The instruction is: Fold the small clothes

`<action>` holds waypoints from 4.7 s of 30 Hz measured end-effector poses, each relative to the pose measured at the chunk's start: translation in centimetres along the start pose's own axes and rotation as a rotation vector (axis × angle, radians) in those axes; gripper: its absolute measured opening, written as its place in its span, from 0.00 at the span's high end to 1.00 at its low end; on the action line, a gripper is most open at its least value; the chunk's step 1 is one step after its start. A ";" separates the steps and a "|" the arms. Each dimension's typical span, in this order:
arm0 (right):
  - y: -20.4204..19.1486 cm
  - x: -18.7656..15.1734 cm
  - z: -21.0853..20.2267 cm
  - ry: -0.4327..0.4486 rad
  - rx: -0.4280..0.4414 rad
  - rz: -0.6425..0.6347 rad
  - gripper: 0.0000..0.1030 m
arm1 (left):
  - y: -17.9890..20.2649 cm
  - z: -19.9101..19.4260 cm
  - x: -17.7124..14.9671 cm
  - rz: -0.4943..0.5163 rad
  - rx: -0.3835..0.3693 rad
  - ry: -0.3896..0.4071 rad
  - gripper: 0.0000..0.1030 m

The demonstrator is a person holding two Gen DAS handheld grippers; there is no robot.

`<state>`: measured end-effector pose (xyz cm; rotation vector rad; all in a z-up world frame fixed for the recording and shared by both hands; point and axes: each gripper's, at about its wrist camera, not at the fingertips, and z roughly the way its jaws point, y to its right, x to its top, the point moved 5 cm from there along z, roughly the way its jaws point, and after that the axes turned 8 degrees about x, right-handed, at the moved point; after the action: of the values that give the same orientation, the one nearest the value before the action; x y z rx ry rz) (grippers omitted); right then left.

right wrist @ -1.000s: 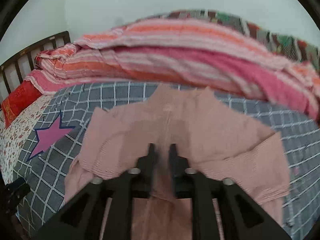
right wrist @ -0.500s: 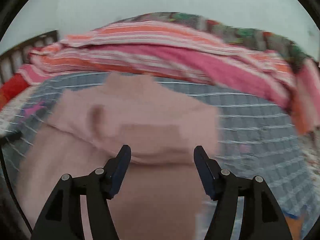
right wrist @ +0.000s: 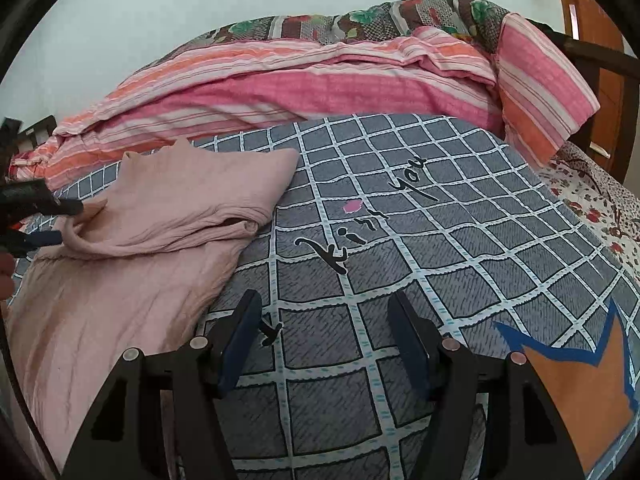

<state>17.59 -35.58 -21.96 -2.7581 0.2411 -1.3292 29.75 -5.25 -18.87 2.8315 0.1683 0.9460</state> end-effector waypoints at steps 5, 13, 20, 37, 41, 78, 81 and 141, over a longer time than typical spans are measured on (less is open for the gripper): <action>0.3 -0.2 0.1 -0.009 0.030 0.025 0.37 | -4.1 -1.6 -2.0 -0.026 -0.074 0.015 0.29; 0.3 -0.3 0.4 -0.023 0.040 0.032 0.36 | -8.0 -1.1 -2.3 -0.076 -0.186 -0.030 0.54; 0.3 -0.3 0.5 -0.027 0.041 0.033 0.36 | -8.1 -1.6 -2.8 -0.040 -0.214 -0.032 0.79; 0.3 -0.4 0.5 -0.029 0.036 0.021 0.34 | -6.2 -2.4 7.0 0.088 -0.119 0.123 0.95; 0.2 -0.4 0.7 -0.037 0.038 0.022 0.33 | -7.8 0.1 5.6 0.066 -0.082 0.018 0.95; -3.4 6.7 9.8 -0.172 0.010 -0.028 0.46 | -10.5 1.4 3.7 0.022 0.067 0.060 0.59; -3.3 6.5 9.7 -0.162 0.009 -0.022 0.46 | -10.1 2.4 3.2 0.058 0.118 0.078 0.57; -3.6 6.7 9.7 -0.114 -0.089 -0.055 0.35 | -10.5 3.0 2.9 0.003 0.135 0.098 0.39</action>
<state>29.64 -33.19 -22.34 -2.9228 0.2236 -1.1962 33.27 5.24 -21.37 2.9083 0.2483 1.1159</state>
